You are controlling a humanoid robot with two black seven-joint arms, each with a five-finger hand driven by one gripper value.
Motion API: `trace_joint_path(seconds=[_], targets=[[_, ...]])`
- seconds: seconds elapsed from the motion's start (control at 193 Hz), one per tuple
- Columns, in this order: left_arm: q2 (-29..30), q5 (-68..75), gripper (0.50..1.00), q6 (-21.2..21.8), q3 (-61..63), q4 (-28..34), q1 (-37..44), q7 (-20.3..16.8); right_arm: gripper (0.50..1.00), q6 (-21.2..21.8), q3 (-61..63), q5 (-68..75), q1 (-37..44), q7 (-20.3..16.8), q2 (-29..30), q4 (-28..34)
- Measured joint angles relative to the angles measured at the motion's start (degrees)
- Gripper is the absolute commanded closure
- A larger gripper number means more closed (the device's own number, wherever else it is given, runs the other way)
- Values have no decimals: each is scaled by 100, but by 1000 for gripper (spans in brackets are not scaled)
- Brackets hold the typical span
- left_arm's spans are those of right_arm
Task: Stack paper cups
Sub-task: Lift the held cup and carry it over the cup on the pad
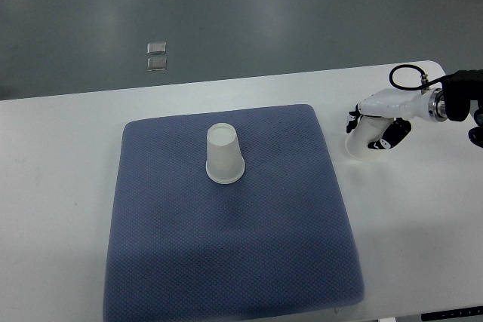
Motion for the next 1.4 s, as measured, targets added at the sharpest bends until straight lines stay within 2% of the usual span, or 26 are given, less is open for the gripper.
trace_joint_path(seconds=[0.192, 0.415, 0.783, 1.14, 1.399], targets=[[0, 0, 500, 0, 0, 0, 0, 0, 844, 181, 10, 16, 433, -40, 42, 268], [0, 0, 500, 0, -1, 0, 0, 0, 842, 360, 20, 102, 1008, -144, 73, 853], [0, 0, 500, 3, -3, 0, 0, 0, 834, 930, 31, 525, 1860, -139, 375, 1195], [0, 0, 500, 2, 0, 0, 0, 0, 832, 1339, 17, 543, 2242, -96, 1271, 1180], [0, 0, 500, 1, -2, 0, 0, 0, 832, 1369, -23, 542, 2294, -129, 1781, 680]])
